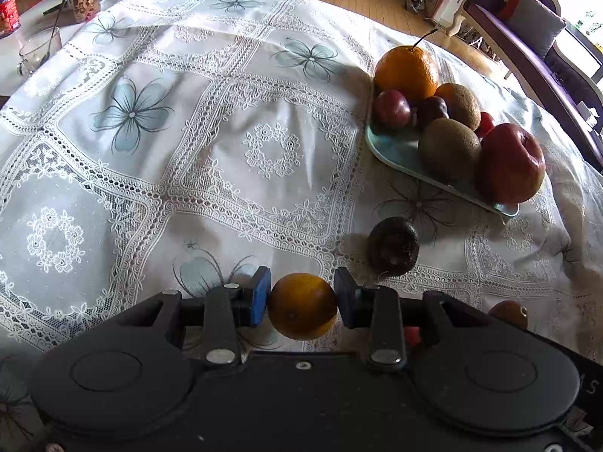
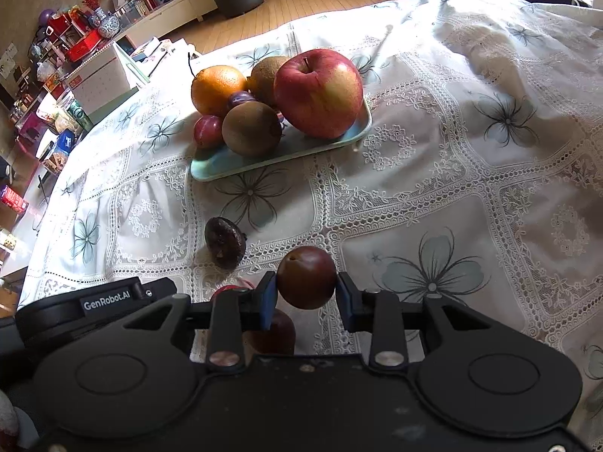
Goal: Organize fruits
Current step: 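Carry the plum into the basket and open the right gripper while the left releases the orange, then move both open grippers back from the basket to the fruit row, then grasp a small red fruit with the right gripper while the left grasps a red apple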
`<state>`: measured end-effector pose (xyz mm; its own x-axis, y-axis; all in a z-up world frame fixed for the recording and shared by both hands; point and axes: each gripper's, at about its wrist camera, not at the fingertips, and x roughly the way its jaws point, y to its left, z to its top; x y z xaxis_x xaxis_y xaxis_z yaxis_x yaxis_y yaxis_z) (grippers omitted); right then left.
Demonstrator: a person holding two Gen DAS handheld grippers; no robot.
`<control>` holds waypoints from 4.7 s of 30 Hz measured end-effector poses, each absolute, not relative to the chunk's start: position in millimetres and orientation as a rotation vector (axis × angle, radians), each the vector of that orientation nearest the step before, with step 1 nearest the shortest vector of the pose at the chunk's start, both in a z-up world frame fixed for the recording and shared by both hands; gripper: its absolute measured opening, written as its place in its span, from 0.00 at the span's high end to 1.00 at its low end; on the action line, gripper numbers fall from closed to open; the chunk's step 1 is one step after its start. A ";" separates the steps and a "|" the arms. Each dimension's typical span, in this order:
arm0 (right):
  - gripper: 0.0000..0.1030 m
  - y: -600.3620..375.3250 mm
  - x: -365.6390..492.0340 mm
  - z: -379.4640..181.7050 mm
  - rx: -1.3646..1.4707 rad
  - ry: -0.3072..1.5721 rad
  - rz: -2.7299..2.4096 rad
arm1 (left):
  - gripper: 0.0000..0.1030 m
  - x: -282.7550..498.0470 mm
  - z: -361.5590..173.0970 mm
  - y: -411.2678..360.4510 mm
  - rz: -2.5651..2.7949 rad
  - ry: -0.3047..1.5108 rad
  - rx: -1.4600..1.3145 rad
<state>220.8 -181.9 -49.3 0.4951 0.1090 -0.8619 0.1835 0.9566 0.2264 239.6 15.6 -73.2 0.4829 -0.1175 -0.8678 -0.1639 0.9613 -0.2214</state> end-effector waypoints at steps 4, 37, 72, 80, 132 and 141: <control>0.66 -176.6 215.5 -40.0 0.261 1.013 -0.065 | 0.56 228.0 -53.8 10.4 0.055 0.958 -0.249; 0.66 -168.8 -19.9 74.0 0.123 0.895 0.052 | 0.56 21.6 18.8 20.1 -0.170 0.951 -0.128; 0.59 -149.0 -4.4 45.2 0.094 1.110 0.096 | 0.56 21.3 -14.6 3.0 -0.178 1.157 -0.077; 0.52 -143.6 14.4 44.9 0.034 1.225 0.082 | 0.56 28.4 -12.0 2.3 -0.229 1.217 -0.026; 0.66 -171.8 201.3 -39.7 0.218 1.184 -0.128 | 0.56 220.4 -22.3 -22.8 -0.106 1.150 0.036; 0.66 -195.3 199.5 -49.3 0.281 1.170 -0.184 | 0.56 240.6 -45.7 -63.2 -0.188 1.101 0.026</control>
